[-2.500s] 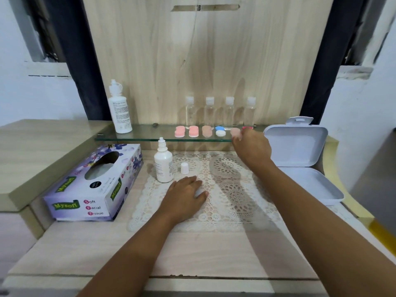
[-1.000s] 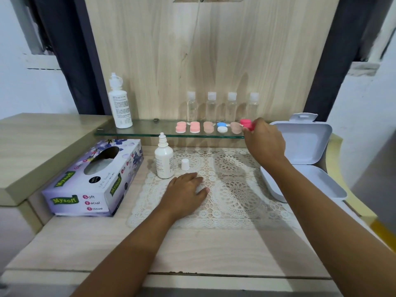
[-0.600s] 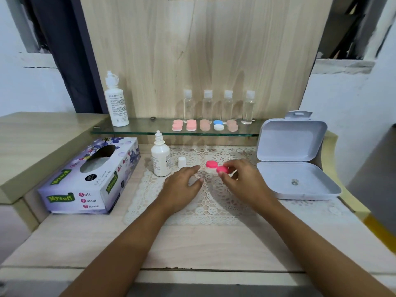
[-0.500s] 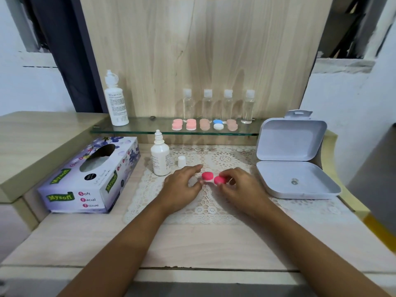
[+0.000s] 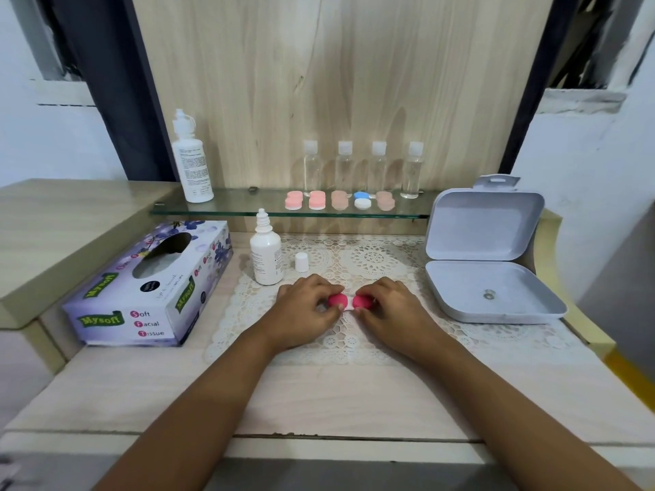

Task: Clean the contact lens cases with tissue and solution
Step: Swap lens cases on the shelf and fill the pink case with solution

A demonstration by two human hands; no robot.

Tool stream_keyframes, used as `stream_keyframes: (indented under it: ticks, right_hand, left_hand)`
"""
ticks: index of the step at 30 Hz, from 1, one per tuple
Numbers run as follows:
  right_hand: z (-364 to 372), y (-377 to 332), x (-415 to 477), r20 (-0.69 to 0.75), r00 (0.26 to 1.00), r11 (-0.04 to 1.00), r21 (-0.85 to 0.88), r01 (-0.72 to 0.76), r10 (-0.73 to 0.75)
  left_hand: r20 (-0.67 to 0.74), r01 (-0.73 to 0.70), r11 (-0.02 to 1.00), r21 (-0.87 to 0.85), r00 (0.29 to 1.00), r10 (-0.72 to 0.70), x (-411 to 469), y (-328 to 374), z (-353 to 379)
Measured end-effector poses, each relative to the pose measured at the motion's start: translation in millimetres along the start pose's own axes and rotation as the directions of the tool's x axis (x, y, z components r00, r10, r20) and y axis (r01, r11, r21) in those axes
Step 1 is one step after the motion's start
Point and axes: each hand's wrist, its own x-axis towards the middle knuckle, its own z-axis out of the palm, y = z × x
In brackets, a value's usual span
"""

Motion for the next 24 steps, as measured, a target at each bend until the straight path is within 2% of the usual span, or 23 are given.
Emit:
stream_keyframes:
  ticks: [7,15,24]
  right_hand:
    - [2.0,-0.9,-0.8,-0.028,0.996,0.997,-0.008,0.080,-0.080]
    - [2.8,-0.6,-2.2,-0.033,0.995,0.995,-0.015,0.094,-0.094]
    - [3.7,1.7,-3.1,-0.058,0.993,0.994,0.016,0.108,-0.107]
  left_hand:
    - [0.057,-0.050,0.997,0.059,0.997,0.047,0.3,-0.3,-4.5]
    - [-0.089,-0.063,0.998,-0.006,0.994,0.062,0.0,1.9,-4.5]
    - [-0.128,-0.017,1.000,-0.010,0.992,0.016,-2.6,2.9,-5.7]
